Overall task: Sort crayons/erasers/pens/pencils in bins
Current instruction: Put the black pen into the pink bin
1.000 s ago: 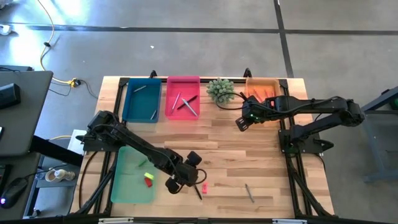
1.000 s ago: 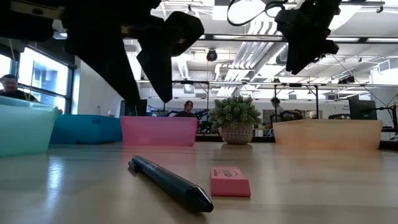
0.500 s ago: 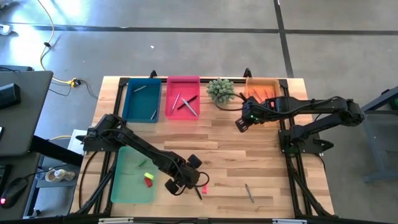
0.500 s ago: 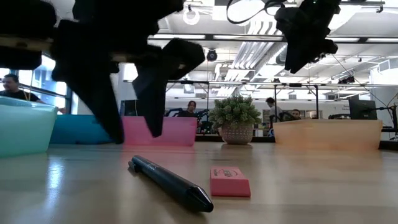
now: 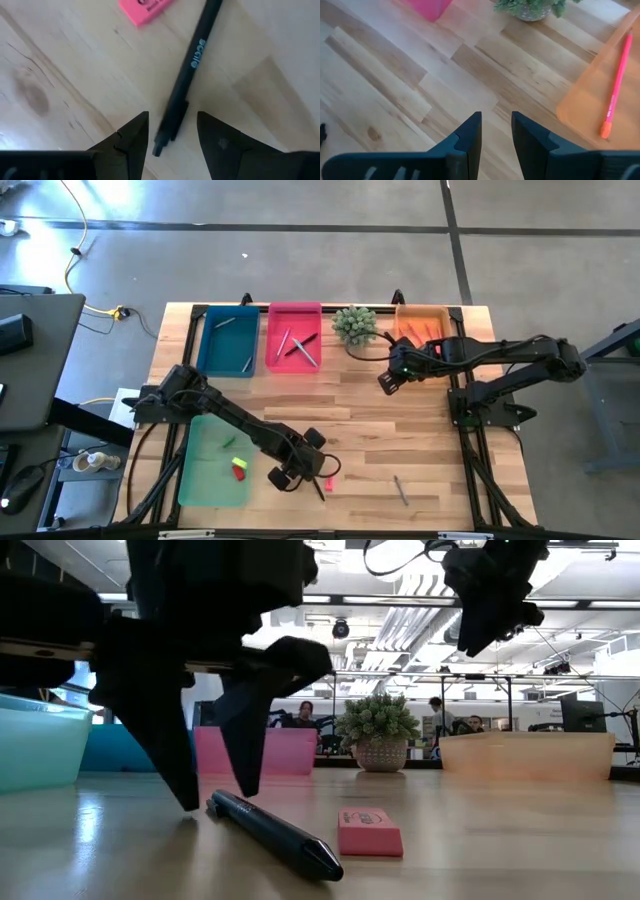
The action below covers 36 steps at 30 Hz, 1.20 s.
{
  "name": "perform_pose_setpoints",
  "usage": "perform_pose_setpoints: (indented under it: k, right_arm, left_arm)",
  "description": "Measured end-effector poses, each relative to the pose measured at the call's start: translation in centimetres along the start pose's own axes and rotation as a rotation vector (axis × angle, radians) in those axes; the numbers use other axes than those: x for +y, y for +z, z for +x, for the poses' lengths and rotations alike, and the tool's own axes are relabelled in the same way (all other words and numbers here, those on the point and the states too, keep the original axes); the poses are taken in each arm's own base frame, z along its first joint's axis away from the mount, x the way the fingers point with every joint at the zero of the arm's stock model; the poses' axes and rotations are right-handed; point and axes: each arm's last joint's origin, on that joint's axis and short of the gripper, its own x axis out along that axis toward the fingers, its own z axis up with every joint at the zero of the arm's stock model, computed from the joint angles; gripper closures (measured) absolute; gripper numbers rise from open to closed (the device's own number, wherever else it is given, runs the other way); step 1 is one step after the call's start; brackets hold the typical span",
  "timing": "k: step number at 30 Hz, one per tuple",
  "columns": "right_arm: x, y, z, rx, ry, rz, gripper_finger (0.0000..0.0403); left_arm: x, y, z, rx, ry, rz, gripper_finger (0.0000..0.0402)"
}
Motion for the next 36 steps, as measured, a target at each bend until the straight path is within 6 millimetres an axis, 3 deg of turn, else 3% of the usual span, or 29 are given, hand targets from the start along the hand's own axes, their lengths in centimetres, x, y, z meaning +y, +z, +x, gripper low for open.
perform_pose_setpoints:
  k: [11, 23, 36]
  right_arm:
    - [1.3, -1.4, -0.6, 0.01, 0.05, -0.049, 0.0304]
    - [2.1, -2.4, -1.0, 0.018, 0.078, -0.076, 0.0304]
    - [2.1, -2.4, -1.0, 0.017, 0.078, -0.11, 0.0304]
  left_arm:
    - [1.5, -0.7, 0.5, -0.016, -0.1, -0.05, 0.0293]
    - [1.6, -0.7, 0.5, -0.012, -0.097, -0.044, 0.0366]
    - [1.3, -1.3, -0.3, 0.024, -0.169, -0.033, 0.0381]
